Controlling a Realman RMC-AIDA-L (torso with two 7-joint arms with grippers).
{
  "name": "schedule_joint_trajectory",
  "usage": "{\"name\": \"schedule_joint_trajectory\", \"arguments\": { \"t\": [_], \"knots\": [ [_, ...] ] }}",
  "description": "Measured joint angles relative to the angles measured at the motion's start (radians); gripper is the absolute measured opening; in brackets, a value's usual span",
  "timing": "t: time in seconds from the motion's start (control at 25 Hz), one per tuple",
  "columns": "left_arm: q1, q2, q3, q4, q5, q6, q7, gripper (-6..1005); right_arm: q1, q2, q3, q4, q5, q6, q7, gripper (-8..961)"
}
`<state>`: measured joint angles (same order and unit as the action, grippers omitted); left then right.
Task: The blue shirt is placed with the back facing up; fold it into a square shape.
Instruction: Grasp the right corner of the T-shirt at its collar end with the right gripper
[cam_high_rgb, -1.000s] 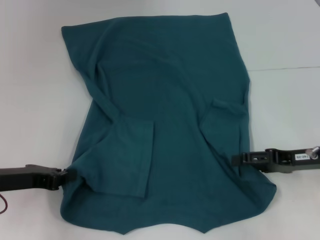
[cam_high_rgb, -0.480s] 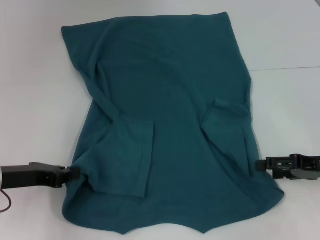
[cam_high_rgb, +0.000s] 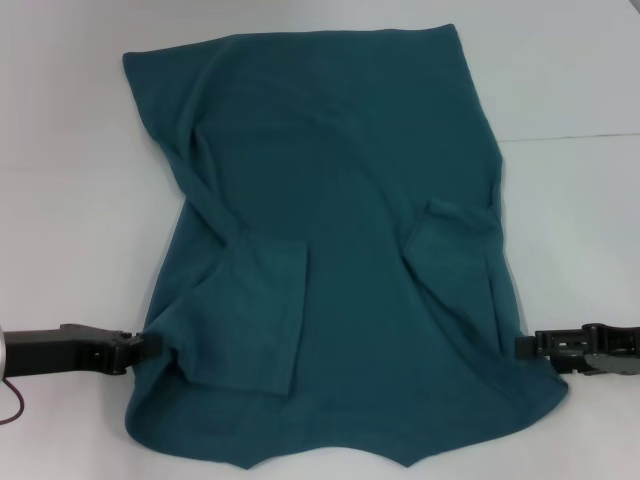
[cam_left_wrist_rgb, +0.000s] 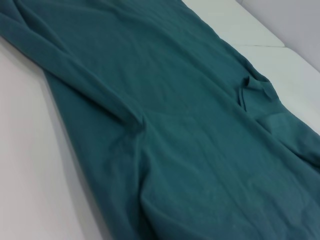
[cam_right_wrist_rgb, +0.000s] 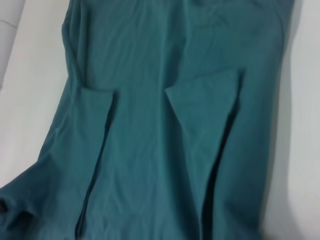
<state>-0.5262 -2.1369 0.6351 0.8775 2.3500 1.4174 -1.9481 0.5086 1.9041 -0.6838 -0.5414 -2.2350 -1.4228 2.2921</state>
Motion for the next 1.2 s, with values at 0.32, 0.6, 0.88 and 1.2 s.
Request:
{"name": "schedule_joint_trajectory", "arguments": {
  "t": [0.32, 0.6, 0.88, 1.2],
  "knots": [
    [-0.007, 0.0, 0.0, 0.0, -0.001, 0.0, -0.001, 0, -0.002, 0.003, -0.002, 0.0, 0.001, -0.052, -0.013, 929],
    [-0.012, 0.0, 0.0, 0.0, -0.001, 0.0, -0.002, 0, -0.016, -0.003, 0.01, -0.002, 0.004, -0.111, -0.02, 929],
    [-0.017, -0.002, 0.0, 0.0, -0.002, -0.002, -0.009, -1, -0.031, -0.011, 0.013, 0.001, 0.001, -0.148, -0.013, 929],
    [-0.025, 0.0, 0.0, -0.013, -0.002, -0.011, -0.006, -1, -0.029, 0.003, 0.035, 0.013, 0.002, -0.137, -0.013, 929]
  ]
}}
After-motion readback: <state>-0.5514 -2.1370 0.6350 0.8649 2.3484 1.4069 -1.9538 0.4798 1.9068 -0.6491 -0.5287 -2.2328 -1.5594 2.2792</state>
